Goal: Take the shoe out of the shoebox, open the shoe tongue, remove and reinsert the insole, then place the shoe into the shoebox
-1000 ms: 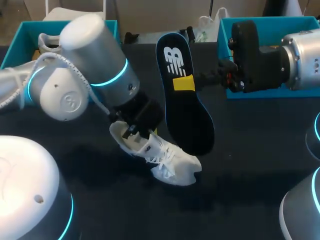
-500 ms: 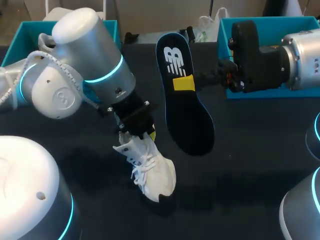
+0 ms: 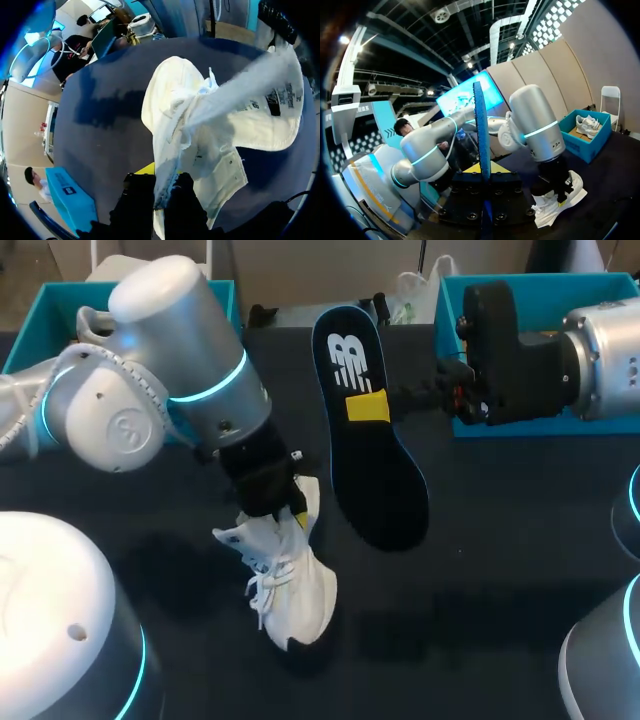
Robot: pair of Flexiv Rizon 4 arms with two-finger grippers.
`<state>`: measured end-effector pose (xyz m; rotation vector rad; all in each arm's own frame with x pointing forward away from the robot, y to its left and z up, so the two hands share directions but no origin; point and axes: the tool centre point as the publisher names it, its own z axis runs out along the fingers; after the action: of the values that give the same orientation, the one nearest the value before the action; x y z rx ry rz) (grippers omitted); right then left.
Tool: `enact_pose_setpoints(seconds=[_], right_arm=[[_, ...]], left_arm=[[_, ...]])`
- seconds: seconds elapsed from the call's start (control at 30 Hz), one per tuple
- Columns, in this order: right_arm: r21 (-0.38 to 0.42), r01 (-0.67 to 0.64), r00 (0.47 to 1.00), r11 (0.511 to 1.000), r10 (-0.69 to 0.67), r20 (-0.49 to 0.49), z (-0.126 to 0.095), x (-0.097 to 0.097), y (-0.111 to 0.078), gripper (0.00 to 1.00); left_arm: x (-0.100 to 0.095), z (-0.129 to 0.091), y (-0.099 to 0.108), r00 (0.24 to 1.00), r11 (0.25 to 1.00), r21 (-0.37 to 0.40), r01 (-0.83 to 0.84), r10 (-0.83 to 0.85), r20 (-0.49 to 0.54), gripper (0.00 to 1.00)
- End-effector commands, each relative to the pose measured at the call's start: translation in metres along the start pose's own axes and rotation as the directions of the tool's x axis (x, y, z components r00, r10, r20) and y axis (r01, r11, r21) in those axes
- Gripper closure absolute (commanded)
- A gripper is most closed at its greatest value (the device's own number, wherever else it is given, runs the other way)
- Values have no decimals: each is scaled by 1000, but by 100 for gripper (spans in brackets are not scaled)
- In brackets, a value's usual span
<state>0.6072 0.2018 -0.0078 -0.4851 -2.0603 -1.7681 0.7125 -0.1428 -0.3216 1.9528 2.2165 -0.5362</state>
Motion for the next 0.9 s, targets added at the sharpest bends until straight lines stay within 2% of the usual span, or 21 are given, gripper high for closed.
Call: enact_pose_setpoints(seconds=[0.03, 0.33, 0.63, 0.9], right_arm=[[3, -1, 1000, 1000, 1, 2, 3, -1, 1, 100], [3, -1, 1000, 1000, 1, 2, 3, -1, 1, 100], [3, -1, 1000, 1000, 1, 2, 3, -1, 1, 100], [3, -1, 1000, 1000, 1, 2, 3, -1, 1, 100]], left_arm=[[-7, 6, -2, 999, 999, -2, -35, 35, -15, 100], [-13, 15, -3, 997, 998, -15, -68, 67, -43, 100], [-12, 32, -3, 993, 995, 23, -101, 102, -55, 100], [-16, 50, 3, 994, 996, 23, -82, 84, -71, 100]])
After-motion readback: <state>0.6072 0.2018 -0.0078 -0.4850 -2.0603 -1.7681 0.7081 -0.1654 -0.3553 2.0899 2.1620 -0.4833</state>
